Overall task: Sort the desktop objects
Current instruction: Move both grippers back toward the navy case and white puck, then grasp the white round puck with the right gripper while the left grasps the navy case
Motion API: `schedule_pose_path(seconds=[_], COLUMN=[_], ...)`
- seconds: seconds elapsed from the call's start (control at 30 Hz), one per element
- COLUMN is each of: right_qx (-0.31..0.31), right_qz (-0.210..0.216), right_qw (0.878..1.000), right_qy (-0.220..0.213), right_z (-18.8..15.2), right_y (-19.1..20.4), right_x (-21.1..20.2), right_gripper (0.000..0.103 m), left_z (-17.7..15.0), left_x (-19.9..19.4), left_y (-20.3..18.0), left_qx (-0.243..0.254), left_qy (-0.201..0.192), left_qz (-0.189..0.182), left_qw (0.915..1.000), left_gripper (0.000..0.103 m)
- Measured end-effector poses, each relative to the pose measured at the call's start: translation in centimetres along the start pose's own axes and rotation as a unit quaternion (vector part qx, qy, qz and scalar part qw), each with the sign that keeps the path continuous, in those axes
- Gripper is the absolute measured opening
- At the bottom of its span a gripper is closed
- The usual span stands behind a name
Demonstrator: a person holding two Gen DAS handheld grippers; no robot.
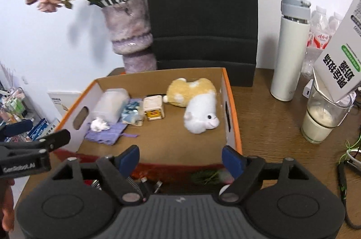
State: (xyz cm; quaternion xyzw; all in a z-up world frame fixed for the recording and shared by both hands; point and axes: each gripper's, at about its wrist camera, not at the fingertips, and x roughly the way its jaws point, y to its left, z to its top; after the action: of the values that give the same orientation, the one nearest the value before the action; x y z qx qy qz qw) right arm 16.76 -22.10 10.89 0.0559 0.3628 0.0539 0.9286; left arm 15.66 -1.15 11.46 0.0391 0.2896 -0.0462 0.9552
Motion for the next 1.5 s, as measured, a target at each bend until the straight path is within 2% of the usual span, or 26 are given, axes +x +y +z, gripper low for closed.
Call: schedule_pose_path(seconds=[0.1, 0.23, 0.3, 0.37, 0.43, 0.53, 0.63, 0.77, 0.9, 1.0, 1.1, 1.23, 1.3, 1.33, 1.37, 1.5], right_qx=[-0.003, 0.002, 0.002, 0.012, 0.035, 0.042, 0.028, -0.008, -0.011, -0.002, -0.005, -0.004, 0.001, 0.005, 0.008, 0.012], right_qz=[-0.012, 0.002, 0.002, 0.015, 0.038, 0.040, 0.027, 0.002, 0.040, 0.058, 0.037, 0.016, 0.007, 0.002, -0.001, 0.004], right_qw=[1.000, 1.000, 0.999, 0.999, 0.998, 0.998, 0.997, 0.997, 0.996, 0.995, 0.996, 0.996, 0.997, 0.997, 0.998, 0.998], right_qy=[-0.008, -0.029, -0.039, -0.044, -0.040, -0.038, -0.062, -0.081, -0.077, -0.077, -0.083, -0.087, -0.080, -0.074, -0.068, -0.053], right_z=[-1.6, -4.2, -5.7, -7.4, -9.2, -11.6, -14.0, -17.4, -20.3, -21.3, -21.3, -20.5, -19.8, -19.4, -19.0, -18.0], right_y=[0.4, 0.6, 0.8, 0.6, 0.1, 0.2, 0.4, 0.3, -0.7, -0.8, -0.7, -1.5, -2.1, -2.4, -2.6, -3.1], right_x=[-1.0, -3.7, -5.1, -6.2, -6.9, -8.0, -9.4, -10.7, -11.4, -11.7, -11.9, -11.4, -10.4, -9.8, -9.2, -7.3], right_gripper=[0.081, 0.081, 0.081, 0.081, 0.081, 0.081, 0.081, 0.081, 0.081, 0.080, 0.079, 0.067, 0.054, 0.050, 0.048, 0.048], left_z=[-1.2, -3.2, -4.4, -5.8, -7.0, -8.9, -10.9, -14.5, -17.5, -18.4, -18.6, -17.8, -16.9, -16.4, -15.9, -14.5], left_x=[-2.4, -5.5, -6.7, -7.7, -8.6, -10.2, -11.8, -14.4, -15.9, -15.7, -14.4, -12.2, -10.8, -10.0, -9.3, -6.6], left_y=[-0.2, -0.1, 0.1, 0.4, 0.3, -0.3, -0.7, -1.5, -2.8, -3.6, -4.2, -4.4, -4.5, -4.5, -4.7, -5.5], left_qx=[-0.006, -0.025, -0.045, -0.071, -0.086, -0.084, -0.080, -0.077, -0.053, -0.033, -0.023, -0.017, -0.008, -0.001, 0.004, 0.037], left_qy=[-0.015, -0.026, -0.025, -0.019, -0.016, -0.023, -0.036, -0.074, -0.064, -0.050, -0.040, -0.035, -0.032, -0.028, -0.024, -0.004], left_qz=[-0.006, -0.009, -0.031, -0.069, -0.080, -0.071, -0.061, -0.010, -0.026, -0.044, -0.052, -0.062, -0.058, -0.059, -0.062, -0.107], left_qw=[0.9999, 0.9993, 0.9982, 0.9949, 0.9929, 0.9937, 0.9943, 0.9943, 0.9962, 0.9972, 0.9976, 0.9973, 0.9978, 0.9979, 0.9978, 0.9935], left_gripper=[0.103, 0.103, 0.103, 0.103, 0.103, 0.103, 0.103, 0.103, 0.103, 0.103, 0.103, 0.093, 0.084, 0.080, 0.080, 0.081])
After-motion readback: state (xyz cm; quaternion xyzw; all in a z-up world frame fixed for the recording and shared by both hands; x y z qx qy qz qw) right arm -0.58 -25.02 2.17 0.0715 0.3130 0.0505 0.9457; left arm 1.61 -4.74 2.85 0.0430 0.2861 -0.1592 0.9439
